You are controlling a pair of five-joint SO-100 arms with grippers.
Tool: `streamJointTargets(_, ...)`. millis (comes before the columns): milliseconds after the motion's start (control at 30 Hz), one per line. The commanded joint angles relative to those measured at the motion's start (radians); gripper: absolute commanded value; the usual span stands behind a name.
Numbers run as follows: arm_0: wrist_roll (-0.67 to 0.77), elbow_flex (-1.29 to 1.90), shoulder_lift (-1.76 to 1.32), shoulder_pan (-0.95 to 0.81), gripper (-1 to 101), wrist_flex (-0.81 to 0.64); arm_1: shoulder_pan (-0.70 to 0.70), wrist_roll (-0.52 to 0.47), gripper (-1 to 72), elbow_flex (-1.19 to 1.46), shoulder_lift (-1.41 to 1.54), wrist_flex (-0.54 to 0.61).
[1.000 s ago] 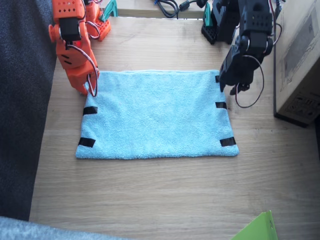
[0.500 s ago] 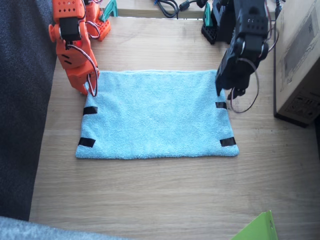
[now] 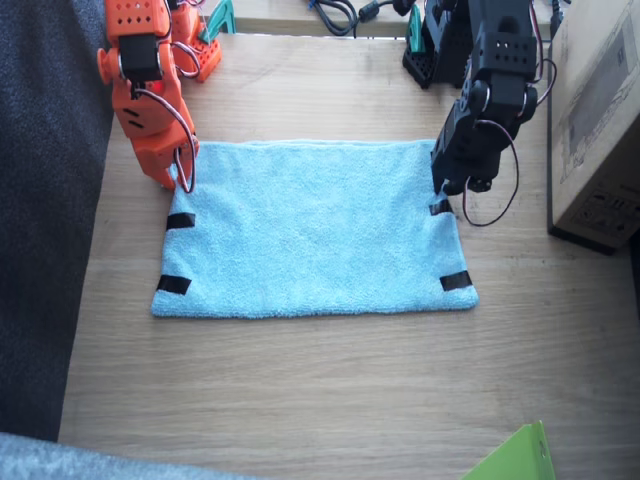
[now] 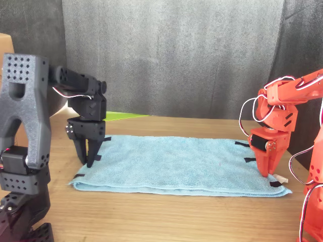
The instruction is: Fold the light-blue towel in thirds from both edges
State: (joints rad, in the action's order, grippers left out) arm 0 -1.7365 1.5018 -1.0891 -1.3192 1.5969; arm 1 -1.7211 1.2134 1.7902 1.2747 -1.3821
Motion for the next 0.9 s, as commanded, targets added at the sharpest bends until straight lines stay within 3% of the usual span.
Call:
streamJointTargets(0,0.002,0.037,-0.035,-0.012,0,-0.006,-0.018,0.011,0.1,0.028,-0.014,-0.008)
streamJointTargets(400,0.009,0.126,-0.106,-0.008,0,-0.054,-0.043,0.014,0.1,0.011,0.028,-0.026)
streamJointTargets(867,0.012,0.124,-0.115,-0.002,0,-0.061,-0.189,0.009,0.1,-0.172,0.204,-0.235)
